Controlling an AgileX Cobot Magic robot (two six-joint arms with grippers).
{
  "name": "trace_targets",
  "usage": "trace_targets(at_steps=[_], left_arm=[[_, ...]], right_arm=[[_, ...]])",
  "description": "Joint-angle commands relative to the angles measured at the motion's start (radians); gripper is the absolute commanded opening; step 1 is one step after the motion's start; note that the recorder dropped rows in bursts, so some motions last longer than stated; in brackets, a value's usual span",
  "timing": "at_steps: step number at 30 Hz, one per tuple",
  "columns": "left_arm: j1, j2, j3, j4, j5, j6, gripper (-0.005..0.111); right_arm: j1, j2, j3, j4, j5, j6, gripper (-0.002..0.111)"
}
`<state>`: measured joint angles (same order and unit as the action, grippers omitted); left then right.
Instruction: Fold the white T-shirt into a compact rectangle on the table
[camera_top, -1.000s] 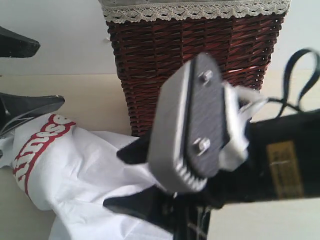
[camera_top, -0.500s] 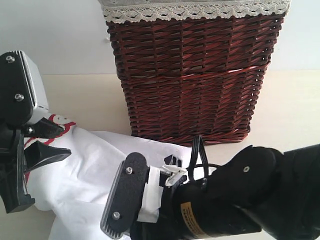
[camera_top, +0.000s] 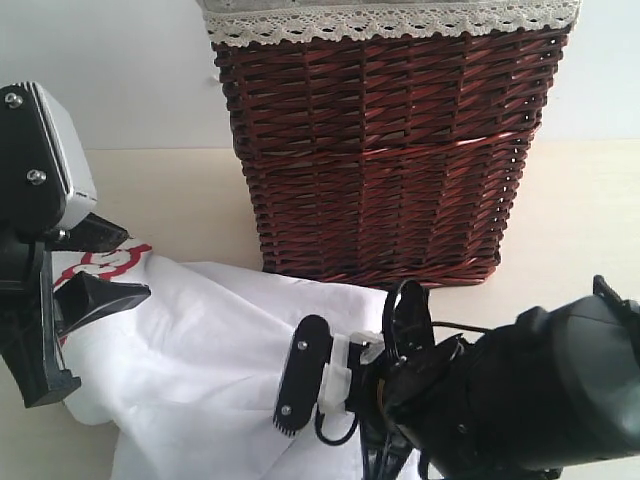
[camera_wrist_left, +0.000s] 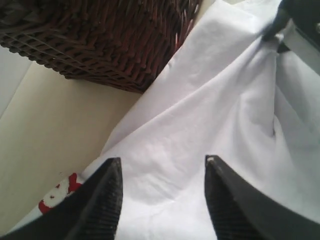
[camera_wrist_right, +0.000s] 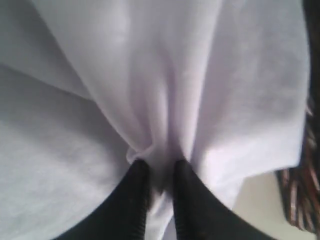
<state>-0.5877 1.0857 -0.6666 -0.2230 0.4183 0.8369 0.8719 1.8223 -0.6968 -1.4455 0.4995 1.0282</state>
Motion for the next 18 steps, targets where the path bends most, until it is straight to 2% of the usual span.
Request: trace_targets(at_steps=[1, 7, 13, 18], left_arm=[[-0.006, 0.002, 0.004, -0.027, -0.022, -0.008, 0.05], [-0.006, 0.002, 0.004, -0.027, -0.021, -0.006, 0.05], [-0.006, 0.002, 0.004, -0.027, -0.017, -0.006, 0.05], [-0.006, 0.002, 0.004, -0.016, 0.003, -0.004, 0.05]], right_arm=[[0.001, 0.002, -0.049, 0.048, 0.15, -0.087, 0.0], [0.001, -0.003, -0.095, 0.006, 0.318, -0.094, 0.0], [-0.003, -0.042, -0.101, -0.034, 0.375, -0.098, 0.0], [-0.003, -0.054, -0.101, -0.08, 0.507, -0.098, 0.0]])
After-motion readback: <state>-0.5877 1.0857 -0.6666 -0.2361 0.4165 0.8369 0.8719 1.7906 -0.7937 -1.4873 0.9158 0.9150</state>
